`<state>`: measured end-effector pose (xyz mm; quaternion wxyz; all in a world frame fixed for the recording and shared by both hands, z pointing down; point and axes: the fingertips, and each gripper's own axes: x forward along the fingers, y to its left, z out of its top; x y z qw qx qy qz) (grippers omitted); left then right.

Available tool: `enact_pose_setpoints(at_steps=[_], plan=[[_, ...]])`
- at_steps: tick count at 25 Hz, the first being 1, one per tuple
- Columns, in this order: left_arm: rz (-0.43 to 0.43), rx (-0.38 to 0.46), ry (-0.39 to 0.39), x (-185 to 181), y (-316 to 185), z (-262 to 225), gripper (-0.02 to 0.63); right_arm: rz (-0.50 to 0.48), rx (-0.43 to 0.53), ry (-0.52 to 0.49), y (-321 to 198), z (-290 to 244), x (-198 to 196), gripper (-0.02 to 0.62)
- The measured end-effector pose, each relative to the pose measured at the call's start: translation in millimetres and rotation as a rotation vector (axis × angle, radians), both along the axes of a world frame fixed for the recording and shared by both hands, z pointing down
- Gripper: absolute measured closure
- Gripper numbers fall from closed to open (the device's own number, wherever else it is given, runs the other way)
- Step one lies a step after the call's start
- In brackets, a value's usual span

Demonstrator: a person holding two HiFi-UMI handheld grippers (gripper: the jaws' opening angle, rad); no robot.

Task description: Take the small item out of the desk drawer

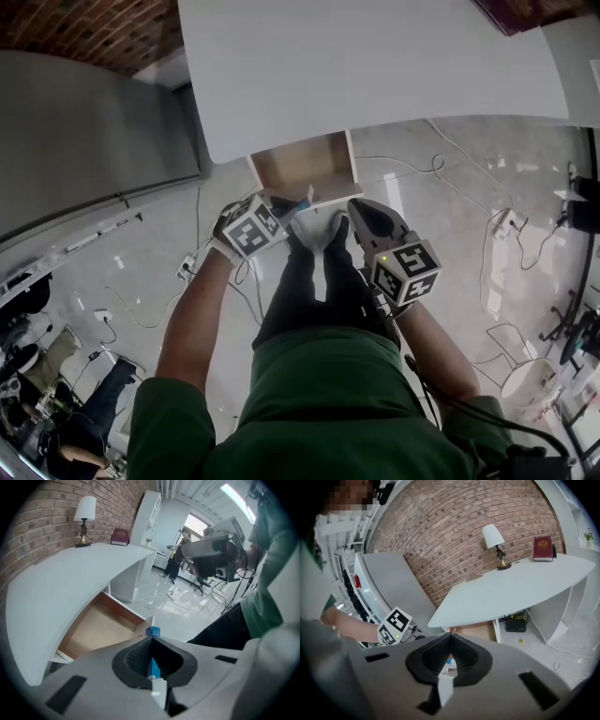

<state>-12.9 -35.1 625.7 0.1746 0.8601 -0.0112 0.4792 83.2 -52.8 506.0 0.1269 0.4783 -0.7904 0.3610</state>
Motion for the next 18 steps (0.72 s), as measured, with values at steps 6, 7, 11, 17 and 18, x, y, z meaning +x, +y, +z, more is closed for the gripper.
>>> enact_pose_setpoints(at_steps=[6,7,11,17,18], plan=[[-0.028,0.017,0.026,3,-11,-50,0.600,-0.010,0.036,-0.008,-11,-26,-1,0.592],[-0.024,0.028,0.027,3,-15,-58,0.600,-0.008,0.042,-0.013,-14,-30,-2,0.592],[-0.001,0.073,0.031,3,-33,-90,0.600,-0.023,0.072,0.003,-19,-43,-4,0.592],[0.014,0.091,0.054,3,-67,-151,0.600,-0.017,0.081,-0.012,-17,-59,-8,0.592],[0.015,0.096,0.064,3,-75,-163,0.600,-0.017,0.076,-0.015,-16,-60,-8,0.592]])
